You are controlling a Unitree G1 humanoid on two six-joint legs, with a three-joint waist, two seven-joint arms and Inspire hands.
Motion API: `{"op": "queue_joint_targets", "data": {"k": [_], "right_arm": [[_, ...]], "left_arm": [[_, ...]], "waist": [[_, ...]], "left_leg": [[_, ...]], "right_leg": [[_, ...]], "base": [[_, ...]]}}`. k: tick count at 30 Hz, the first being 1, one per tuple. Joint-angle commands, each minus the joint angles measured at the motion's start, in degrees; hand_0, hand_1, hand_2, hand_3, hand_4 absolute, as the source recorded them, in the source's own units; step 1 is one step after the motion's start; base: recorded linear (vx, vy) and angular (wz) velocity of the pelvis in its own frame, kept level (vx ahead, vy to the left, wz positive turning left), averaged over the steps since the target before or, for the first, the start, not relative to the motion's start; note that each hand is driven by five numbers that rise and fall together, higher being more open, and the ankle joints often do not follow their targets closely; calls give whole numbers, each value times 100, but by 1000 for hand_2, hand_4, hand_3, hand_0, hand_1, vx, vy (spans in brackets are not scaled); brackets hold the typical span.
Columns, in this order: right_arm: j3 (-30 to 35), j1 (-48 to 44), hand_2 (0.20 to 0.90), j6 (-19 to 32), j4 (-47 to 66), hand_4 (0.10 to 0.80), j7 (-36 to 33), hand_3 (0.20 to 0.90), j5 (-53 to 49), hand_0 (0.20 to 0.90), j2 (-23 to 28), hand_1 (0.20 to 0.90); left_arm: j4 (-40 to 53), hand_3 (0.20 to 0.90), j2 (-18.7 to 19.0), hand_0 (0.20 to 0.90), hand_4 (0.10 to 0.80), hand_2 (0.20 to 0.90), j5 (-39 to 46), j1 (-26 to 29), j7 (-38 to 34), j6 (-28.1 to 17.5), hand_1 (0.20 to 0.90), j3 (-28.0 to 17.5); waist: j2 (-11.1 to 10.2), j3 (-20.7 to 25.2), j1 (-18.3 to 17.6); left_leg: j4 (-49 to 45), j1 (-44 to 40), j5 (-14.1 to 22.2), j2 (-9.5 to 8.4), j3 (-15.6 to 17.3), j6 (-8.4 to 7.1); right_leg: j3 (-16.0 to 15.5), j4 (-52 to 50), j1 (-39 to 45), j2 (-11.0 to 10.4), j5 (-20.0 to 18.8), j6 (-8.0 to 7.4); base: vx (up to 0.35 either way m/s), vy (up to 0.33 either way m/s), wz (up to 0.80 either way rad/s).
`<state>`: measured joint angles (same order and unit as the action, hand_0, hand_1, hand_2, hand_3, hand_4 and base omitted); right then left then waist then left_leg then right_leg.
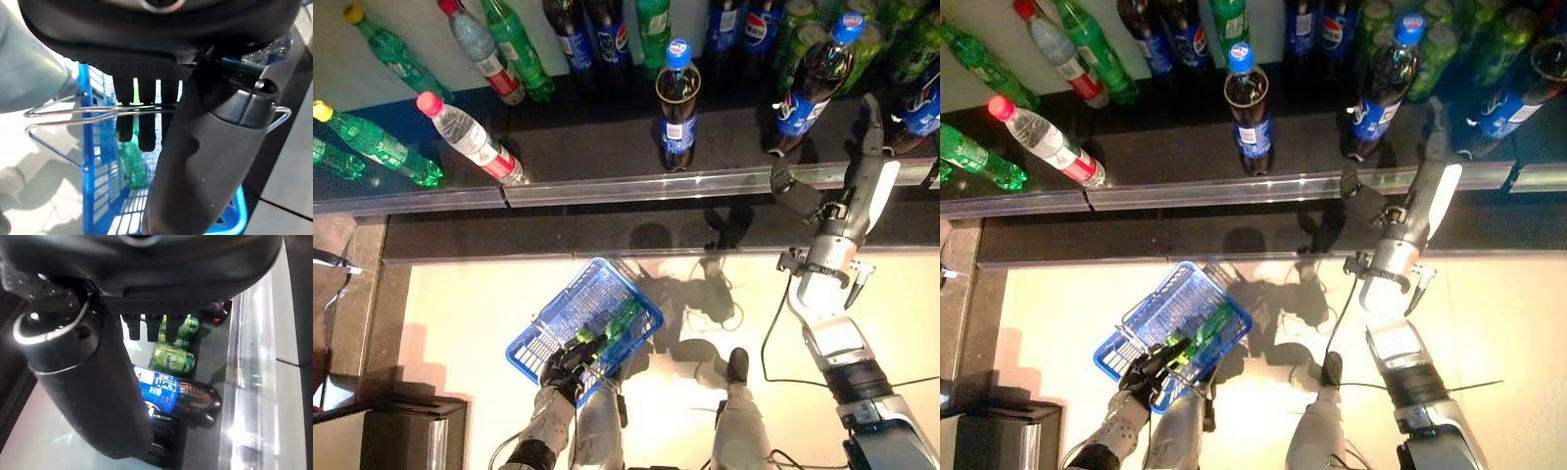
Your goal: Pick up the drink and place into the basket.
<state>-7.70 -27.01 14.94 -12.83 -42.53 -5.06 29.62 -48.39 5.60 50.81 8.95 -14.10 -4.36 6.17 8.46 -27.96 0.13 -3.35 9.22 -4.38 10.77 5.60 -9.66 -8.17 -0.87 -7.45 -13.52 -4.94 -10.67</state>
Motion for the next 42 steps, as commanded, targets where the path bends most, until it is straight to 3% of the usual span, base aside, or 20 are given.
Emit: {"op": "queue_joint_targets", "data": {"k": [1, 8, 15, 36, 42], "right_arm": [[446, -652, 900, 545, 468, 800, -250, 900, -371, 900, 313, 900], [619, -1110, 900, 675, 55, 800, 356, 900, -1470, 900, 375, 900], [535, -1737, 900, 473, -278, 800, 637, 900, -1931, 900, 600, 900], [-241, -3376, 900, -270, -1766, 800, 686, 900, -1980, 900, 1386, 900], [-345, -3687, 900, -141, -2475, 800, 727, 900, -2363, 900, 1507, 900]], "left_arm": [[79, 200, 661, 300, 100, 300, -98, -754, -129, -240, 300, 147], [93, 200, 782, 300, 100, 300, -111, -687, -83, -213, 300, 206], [161, 200, 886, 300, 100, 300, -118, -578, -119, -134, 300, 285], [207, 200, 1061, 300, 100, 300, 405, -361, -33, 0, 300, 391], [307, 200, 1119, 300, 100, 300, 469, -291, -7, -8, 300, 480]], "waist": [[-227, 203, 191], [-254, 107, 292], [-254, 42, 382], [-176, -108, 605], [-129, -183, 678]], "left_leg": [[-714, 625, -336, 67, -451, 100], [-681, 694, -346, 71, -492, 100], [-600, 720, -341, 36, -535, 121], [-459, 806, -328, -91, -603, 199], [-454, 868, -313, -122, -633, 230]], "right_leg": [[128, -618, -263, -215, 77, 398], [73, -582, -305, -202, 48, 416], [40, -595, -380, -199, 24, 423], [-45, -742, -633, -290, 10, 397], [-80, -794, -730, -347, 1, 376]], "base": [[0, 0, 0], [2, -25, 0], [0, -5, 0], [4, -1, 1], [0, 0, 0]]}}
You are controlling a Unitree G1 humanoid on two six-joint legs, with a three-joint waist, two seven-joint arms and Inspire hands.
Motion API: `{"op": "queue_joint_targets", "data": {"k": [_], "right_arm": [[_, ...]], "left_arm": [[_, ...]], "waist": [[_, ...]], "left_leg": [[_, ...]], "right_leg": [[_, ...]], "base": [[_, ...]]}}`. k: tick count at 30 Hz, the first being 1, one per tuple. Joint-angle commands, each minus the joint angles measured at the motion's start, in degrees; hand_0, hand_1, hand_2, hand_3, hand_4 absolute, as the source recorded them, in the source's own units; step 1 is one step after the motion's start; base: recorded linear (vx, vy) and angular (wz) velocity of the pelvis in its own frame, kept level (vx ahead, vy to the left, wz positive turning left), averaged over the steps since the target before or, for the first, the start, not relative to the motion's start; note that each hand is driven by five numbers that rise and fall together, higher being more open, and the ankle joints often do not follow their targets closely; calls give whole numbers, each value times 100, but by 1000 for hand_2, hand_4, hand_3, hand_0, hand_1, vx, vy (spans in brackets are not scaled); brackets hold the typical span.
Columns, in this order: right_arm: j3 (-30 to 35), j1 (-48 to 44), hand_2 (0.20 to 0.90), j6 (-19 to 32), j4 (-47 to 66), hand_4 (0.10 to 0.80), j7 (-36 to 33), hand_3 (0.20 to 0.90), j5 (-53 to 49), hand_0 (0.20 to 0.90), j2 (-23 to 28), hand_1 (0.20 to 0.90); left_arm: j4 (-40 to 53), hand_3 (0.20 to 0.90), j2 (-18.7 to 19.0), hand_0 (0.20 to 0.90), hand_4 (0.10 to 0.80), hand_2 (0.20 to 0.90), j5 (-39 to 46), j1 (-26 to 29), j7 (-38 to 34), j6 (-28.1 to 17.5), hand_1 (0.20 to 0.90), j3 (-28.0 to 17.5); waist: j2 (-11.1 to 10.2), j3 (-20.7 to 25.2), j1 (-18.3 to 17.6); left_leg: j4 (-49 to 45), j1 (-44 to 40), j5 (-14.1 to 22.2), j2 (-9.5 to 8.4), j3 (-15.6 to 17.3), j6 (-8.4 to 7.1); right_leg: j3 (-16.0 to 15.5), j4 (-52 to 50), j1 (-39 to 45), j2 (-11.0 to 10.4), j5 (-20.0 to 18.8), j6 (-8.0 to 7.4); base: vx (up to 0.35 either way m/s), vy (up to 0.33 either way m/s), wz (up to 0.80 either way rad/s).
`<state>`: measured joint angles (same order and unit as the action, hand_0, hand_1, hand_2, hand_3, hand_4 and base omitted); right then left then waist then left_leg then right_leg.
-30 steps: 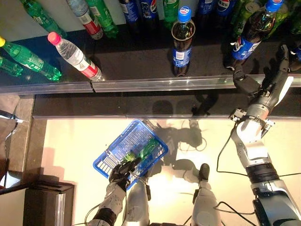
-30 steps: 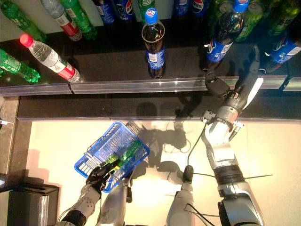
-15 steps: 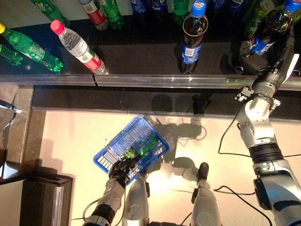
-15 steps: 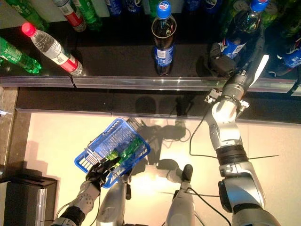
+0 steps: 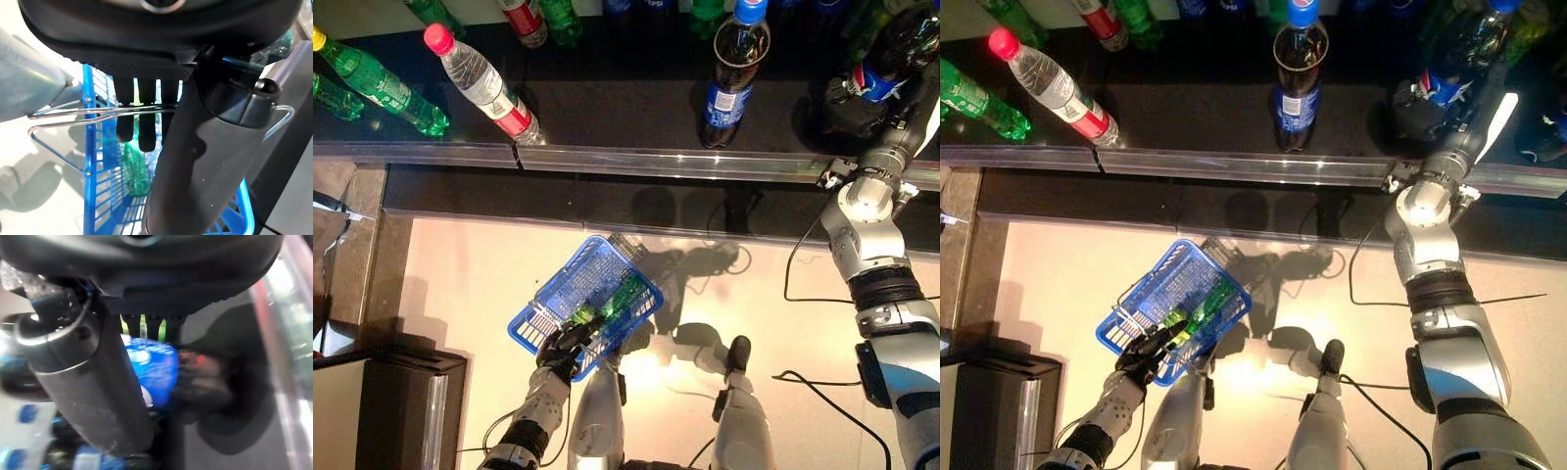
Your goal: Pick up the drink and place into the basket.
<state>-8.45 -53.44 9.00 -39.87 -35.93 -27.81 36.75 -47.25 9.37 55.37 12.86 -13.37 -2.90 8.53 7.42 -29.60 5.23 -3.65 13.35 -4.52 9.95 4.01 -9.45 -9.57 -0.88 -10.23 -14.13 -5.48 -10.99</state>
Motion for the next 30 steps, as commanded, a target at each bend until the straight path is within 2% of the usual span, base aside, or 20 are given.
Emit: {"op": "queue_joint_targets", "data": {"k": [1, 4, 5, 6, 7, 30], "right_arm": [[-292, -1088, 900, 455, 177, 800, 68, 900, -136, 900, 803, 900], [-299, -1192, 900, 518, 25, 800, 126, 900, -264, 900, 844, 900], [-307, -1218, 759, 533, 9, 635, 116, 735, -277, 759, 848, 759], [-315, -1252, 411, 537, 8, 229, 89, 329, -281, 411, 845, 411], [-317, -1280, 300, 553, 9, 100, 90, 200, -267, 300, 852, 300], [-171, -1393, 300, 790, 136, 100, 65, 200, -367, 300, 916, 300]], "left_arm": [[196, 200, 748, 300, 100, 300, 22, -677, -69, -161, 300, 252], [225, 200, 768, 300, 100, 300, 30, -666, -59, -183, 300, 270], [240, 200, 771, 300, 100, 300, 27, -674, -55, -191, 300, 267], [246, 200, 775, 300, 100, 300, 25, -676, -46, -193, 300, 266], [244, 200, 791, 300, 100, 300, 36, -666, -35, -189, 300, 271], [272, 200, 888, 300, 100, 300, 214, -701, 157, -173, 300, 224]], "waist": [[-16, -19, 173], [-1, -19, 193], [6, -19, 197], [11, -19, 205], [13, -19, 206], [25, 15, 211]], "left_leg": [[-417, 465, -300, -48, -474, 214], [-404, 501, -292, -64, -474, 228], [-394, 511, -288, -75, -475, 232], [-383, 522, -286, -85, -484, 238], [-368, 531, -286, -93, -488, 242], [-76, 250, -284, -142, -380, 293]], "right_leg": [[62, -798, -472, -292, 50, 407], [47, -802, -526, -315, 34, 390], [51, -804, -550, -322, 29, 381], [56, -802, -570, -331, 20, 371], [59, -800, -593, -337, 14, 360], [-7, -605, -432, -348, -69, 315]], "base": [[0, 0, 0], [4, -5, 1], [12, -13, 5], [8, -10, 5], [-2, -5, 5], [-10, 3, 1]]}}
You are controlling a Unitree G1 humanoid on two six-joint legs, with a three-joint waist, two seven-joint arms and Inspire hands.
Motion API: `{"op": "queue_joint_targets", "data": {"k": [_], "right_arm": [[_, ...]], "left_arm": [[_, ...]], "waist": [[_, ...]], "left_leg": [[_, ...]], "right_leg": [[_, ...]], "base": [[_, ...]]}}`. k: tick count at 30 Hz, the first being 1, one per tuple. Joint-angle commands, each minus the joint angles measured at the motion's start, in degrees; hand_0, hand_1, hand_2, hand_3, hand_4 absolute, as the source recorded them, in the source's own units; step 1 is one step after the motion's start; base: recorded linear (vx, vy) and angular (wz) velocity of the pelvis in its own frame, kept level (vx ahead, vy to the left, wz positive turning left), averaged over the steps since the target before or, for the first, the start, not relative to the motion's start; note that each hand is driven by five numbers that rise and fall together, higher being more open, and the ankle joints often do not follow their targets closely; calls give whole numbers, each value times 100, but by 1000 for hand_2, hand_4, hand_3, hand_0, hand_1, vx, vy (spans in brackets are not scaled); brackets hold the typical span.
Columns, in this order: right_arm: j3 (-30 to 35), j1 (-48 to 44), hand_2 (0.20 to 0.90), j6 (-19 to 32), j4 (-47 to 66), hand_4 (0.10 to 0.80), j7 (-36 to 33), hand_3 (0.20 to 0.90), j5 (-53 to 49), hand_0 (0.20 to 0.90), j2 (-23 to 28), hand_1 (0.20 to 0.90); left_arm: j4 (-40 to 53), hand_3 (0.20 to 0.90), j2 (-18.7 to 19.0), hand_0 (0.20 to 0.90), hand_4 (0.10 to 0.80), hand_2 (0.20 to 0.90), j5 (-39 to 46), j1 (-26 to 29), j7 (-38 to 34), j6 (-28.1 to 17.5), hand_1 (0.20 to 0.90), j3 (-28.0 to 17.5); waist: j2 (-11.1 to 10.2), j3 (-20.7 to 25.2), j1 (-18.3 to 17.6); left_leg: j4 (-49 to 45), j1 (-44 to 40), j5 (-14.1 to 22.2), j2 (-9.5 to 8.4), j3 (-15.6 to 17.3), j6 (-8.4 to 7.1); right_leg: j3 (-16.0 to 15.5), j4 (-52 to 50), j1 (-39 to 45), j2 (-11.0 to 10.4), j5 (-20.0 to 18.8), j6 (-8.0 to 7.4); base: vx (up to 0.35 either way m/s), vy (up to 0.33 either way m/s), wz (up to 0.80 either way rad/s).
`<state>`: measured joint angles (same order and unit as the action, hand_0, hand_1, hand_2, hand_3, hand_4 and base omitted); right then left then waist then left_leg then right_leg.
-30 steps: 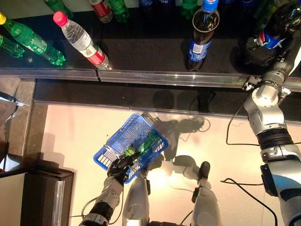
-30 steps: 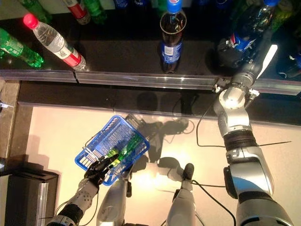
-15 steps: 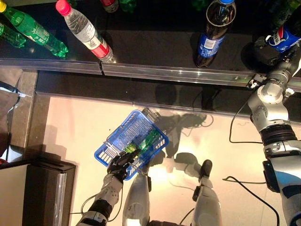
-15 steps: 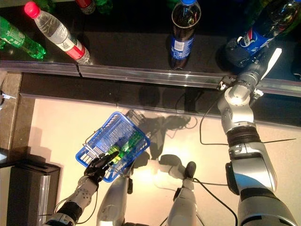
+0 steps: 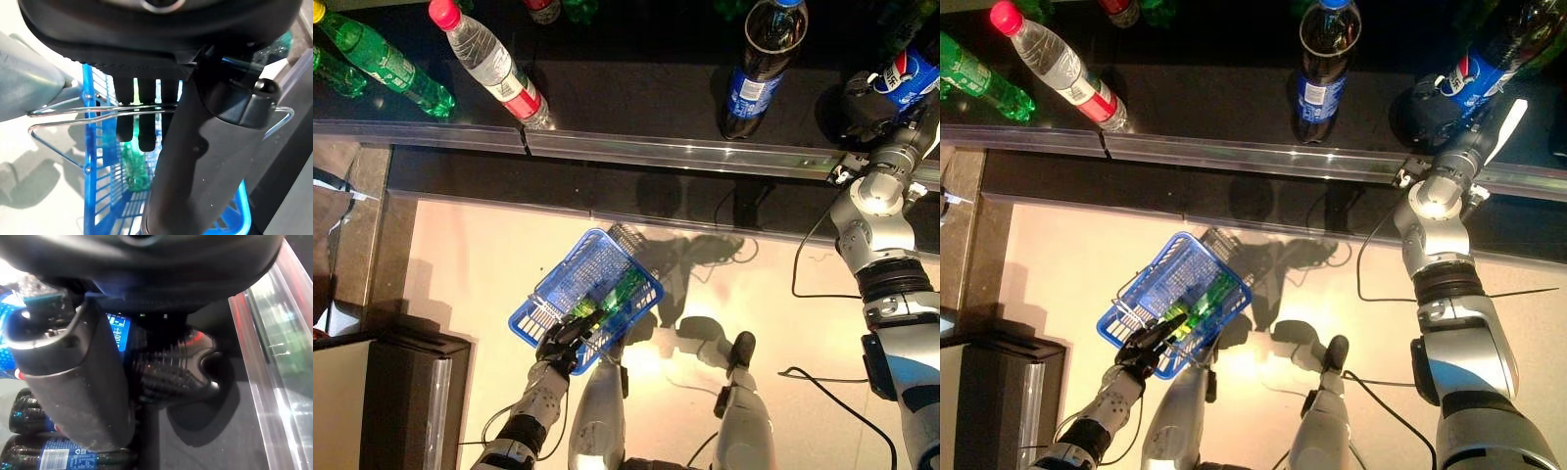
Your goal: Pick up the drink and place into the basket.
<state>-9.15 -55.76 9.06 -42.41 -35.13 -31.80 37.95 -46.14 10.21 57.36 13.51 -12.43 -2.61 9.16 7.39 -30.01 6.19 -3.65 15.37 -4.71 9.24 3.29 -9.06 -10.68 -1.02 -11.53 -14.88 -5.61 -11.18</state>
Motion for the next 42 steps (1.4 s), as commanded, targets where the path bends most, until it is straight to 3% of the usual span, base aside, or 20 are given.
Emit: {"op": "queue_joint_targets", "data": {"k": [1, 9, 15, 19, 29, 35, 42], "right_arm": [[-84, -1138, 300, 798, 407, 100, -16, 200, 30, 300, 786, 300], [373, -495, 300, 1178, 1342, 100, -105, 200, 172, 300, 669, 300], [665, 159, 300, 1113, 2342, 100, -118, 200, 576, 300, 591, 300], [903, 879, 300, 1087, 3068, 100, 95, 200, 618, 300, 534, 300], [1352, 2750, 300, 1163, 4269, 100, 884, 200, 668, 300, -221, 300], [1224, 3901, 300, 1038, 4888, 100, 1569, 200, 248, 300, -944, 300], [515, 4758, 300, 798, 5267, 100, 2365, 200, 394, 300, -1439, 300]], "left_arm": [[154, 200, 794, 300, 100, 300, 19, -771, 75, -218, 300, 155], [350, 200, 772, 300, 100, 300, 128, -893, 181, -362, 300, 3], [535, 200, 822, 300, 100, 300, 113, -960, 182, -406, 300, -174], [711, 200, 864, 300, 100, 300, -246, -1133, 204, -528, 300, -270], [997, 200, 758, 300, 100, 300, -470, -1505, 319, -500, 300, -751], [1972, 200, 817, 300, 100, 300, -1041, -1836, 483, -481, 300, -700], [3700, 200, 907, 300, 100, 300, -704, -1976, 359, 199, 300, -546]], "waist": [[21, 66, 110], [-98, 313, 34], [-254, 582, -47], [-364, 786, -136], [-568, 1491, -351], [-582, 1812, -384], [-539, 1951, -277]], "left_leg": [[-63, 33, -264, -71, -301, 256], [169, -277, -247, -45, -186, 245], [323, -557, -222, 8, -83, 226], [390, -765, -223, 71, 12, 215], [453, -1306, -191, 227, 196, 196], [484, -1551, -162, 290, 245, 212], [527, -1707, -165, 278, 167, 241]], "right_leg": [[106, -578, -292, -271, -59, 334], [45, -352, -23, -214, -98, 321], [4, -200, 245, -162, -94, 310], [3, -128, 438, -108, -83, 323], [21, -38, 980, -46, 24, 374], [20, 4, 1253, -22, 91, 401], [-78, 26, 1466, -50, 114, 393]], "base": [[-42, 15, 2], [-40, 14, 2], [-18, 1, 2], [0, 0, 0], [64, 15, 2], [106, 20, -1], [38, 33, 3]]}}
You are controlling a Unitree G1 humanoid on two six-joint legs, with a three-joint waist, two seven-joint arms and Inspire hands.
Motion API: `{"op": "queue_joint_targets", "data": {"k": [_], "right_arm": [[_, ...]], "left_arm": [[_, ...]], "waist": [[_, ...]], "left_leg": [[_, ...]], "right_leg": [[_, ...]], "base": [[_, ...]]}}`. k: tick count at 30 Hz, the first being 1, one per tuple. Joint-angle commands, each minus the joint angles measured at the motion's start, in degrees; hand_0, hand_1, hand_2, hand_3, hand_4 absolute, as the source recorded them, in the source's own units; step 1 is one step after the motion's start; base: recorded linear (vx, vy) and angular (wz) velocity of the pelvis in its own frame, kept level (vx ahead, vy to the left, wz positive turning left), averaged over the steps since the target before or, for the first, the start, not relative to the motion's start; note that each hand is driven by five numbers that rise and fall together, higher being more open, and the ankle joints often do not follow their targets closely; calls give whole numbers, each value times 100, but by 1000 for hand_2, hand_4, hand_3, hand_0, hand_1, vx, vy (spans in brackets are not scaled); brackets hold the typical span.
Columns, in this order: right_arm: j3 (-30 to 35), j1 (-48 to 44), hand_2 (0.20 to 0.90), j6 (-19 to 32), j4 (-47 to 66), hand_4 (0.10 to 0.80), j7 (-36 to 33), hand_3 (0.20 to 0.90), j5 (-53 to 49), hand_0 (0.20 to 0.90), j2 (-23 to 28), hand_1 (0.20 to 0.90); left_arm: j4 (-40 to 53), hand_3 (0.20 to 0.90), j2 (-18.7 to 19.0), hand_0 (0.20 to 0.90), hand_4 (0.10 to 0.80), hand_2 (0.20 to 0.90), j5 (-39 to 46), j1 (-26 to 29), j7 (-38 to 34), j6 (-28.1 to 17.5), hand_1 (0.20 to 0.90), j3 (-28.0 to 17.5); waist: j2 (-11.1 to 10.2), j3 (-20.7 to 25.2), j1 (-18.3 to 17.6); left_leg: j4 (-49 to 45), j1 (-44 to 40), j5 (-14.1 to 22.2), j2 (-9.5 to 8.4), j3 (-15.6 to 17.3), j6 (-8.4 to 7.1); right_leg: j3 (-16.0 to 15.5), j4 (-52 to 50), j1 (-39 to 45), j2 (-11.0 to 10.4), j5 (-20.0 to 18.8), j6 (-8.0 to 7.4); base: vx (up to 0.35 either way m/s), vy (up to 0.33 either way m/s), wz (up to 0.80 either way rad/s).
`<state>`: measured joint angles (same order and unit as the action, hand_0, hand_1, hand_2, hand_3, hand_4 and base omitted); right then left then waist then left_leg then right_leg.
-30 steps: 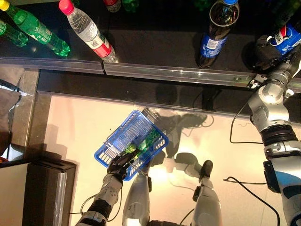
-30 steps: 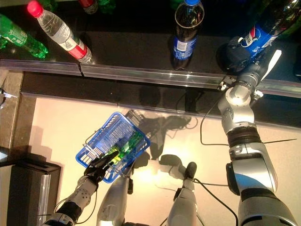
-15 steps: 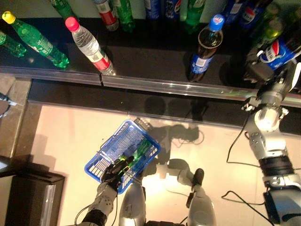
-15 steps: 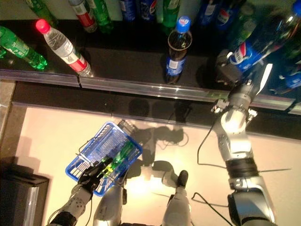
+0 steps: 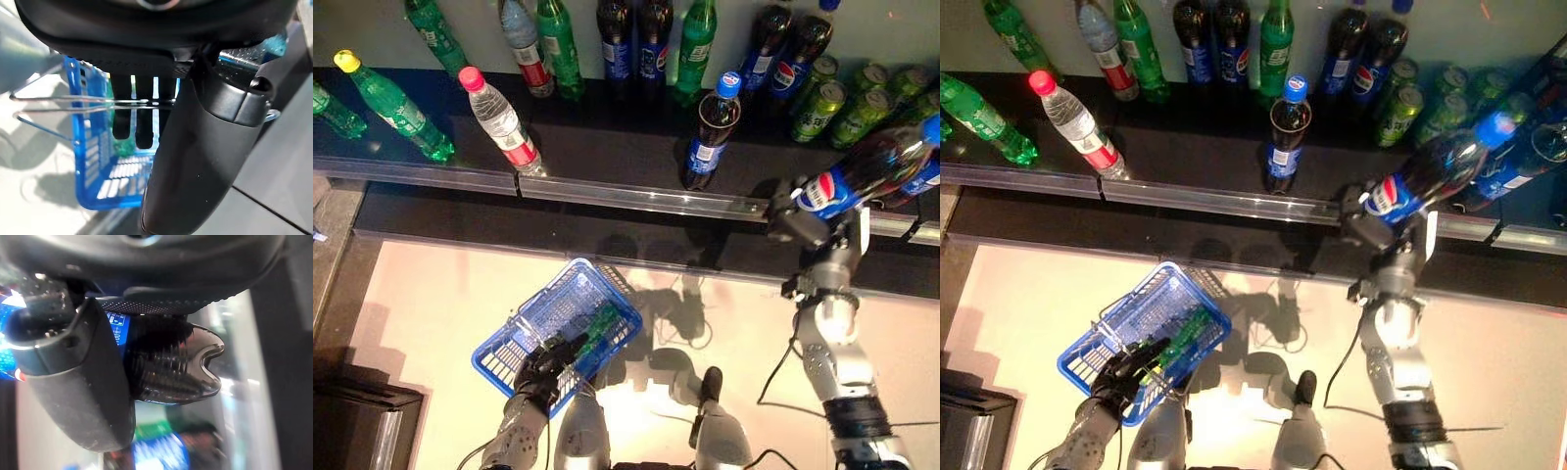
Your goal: Pick up the drink and place into the basket.
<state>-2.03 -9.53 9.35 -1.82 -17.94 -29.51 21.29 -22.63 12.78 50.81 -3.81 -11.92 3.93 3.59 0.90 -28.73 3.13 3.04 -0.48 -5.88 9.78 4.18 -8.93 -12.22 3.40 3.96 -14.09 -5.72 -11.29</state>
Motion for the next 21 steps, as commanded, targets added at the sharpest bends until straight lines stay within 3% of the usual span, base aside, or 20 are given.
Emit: {"op": "queue_joint_targets", "data": {"k": [1, 8, 21], "right_arm": [[-293, 199, 300, 813, 1237, 100, 722, 200, 173, 300, 232, 300], [-1176, 389, 300, 829, 1513, 100, 1146, 200, 346, 300, 167, 300], [-2526, 166, 300, 886, 860, 100, 880, 200, 900, 300, 140, 300]], "left_arm": [[1517, 200, 684, 300, 100, 300, -3, -253, 268, -352, 300, 40], [2620, 200, 874, 300, 100, 300, 520, -250, 150, 487, 300, 333], [3760, 200, 1329, 300, 100, 300, 1524, -40, 683, 1099, 300, 892]], "waist": [[111, 1837, 49], [157, 1896, 254], [249, 1799, 610]], "left_leg": [[-132, -132, -56, 226, 70, 227], [-145, -143, -71, 183, -77, 233], [-119, 41, -99, -12, -358, 277]], "right_leg": [[48, -408, -57, -135, 122, 397], [-174, -434, 80, -203, 137, 352], [-457, -463, 84, -361, 96, 251]], "base": [[10, 17, 5], [14, 30, 10], [-10, 33, 16]]}}
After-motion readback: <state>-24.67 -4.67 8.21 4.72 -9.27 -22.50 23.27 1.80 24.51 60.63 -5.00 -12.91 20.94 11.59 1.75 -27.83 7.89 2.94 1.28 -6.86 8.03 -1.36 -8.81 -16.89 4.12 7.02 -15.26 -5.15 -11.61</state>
